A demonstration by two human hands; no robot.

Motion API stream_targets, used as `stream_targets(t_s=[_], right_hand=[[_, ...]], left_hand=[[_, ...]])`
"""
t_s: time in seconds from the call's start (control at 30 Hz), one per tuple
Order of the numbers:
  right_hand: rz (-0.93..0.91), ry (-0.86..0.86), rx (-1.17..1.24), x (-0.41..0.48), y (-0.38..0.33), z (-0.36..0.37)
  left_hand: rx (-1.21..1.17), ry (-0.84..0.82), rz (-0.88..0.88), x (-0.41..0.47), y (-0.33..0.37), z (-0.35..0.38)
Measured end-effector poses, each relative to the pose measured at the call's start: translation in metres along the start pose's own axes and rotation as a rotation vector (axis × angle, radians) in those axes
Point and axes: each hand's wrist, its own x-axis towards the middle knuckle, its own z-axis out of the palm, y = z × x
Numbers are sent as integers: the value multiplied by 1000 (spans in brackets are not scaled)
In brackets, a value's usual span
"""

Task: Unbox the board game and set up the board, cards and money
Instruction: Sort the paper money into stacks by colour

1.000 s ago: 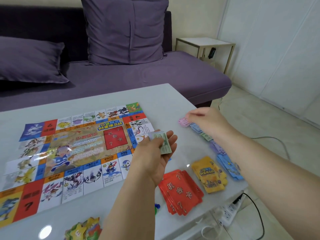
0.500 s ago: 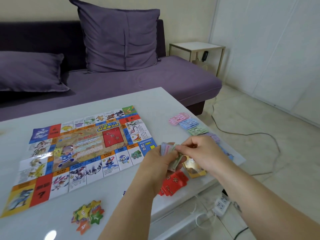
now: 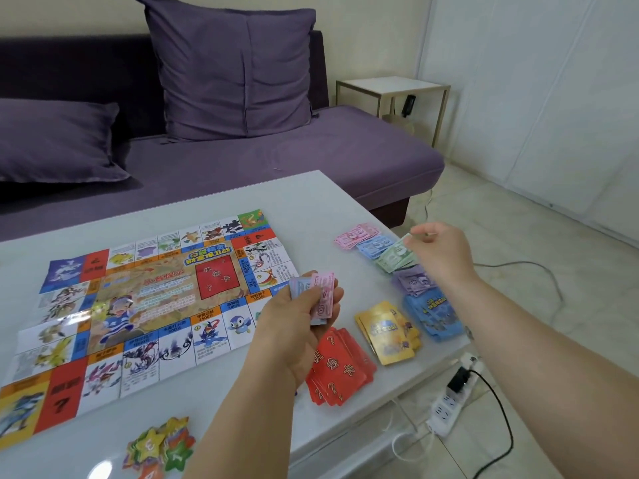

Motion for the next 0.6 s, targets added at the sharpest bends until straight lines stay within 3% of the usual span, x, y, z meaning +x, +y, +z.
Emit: stream_targets(t_s=[0.23,0.33,0.4,0.47,0.53,0.6], right_hand=[[-8,56,-466,8,9,10],[-106,99,-400,0,-1,4],[-166,-28,-186,-13,-15,-2],[-96,-309,4,-37,-36,-7],[-3,-520,13,-58,-51,-10],[-28,-615,-8,-69,-53,-8]], left_hand=[[-36,25,2,6,0,0],[-25,30,3,6,0,2],[-30,29,-4,6,0,4],[-26,19,-18,4,-1,7],[-11,4,-30,2,-4,9],[24,-7,-30,-1,-7,11]])
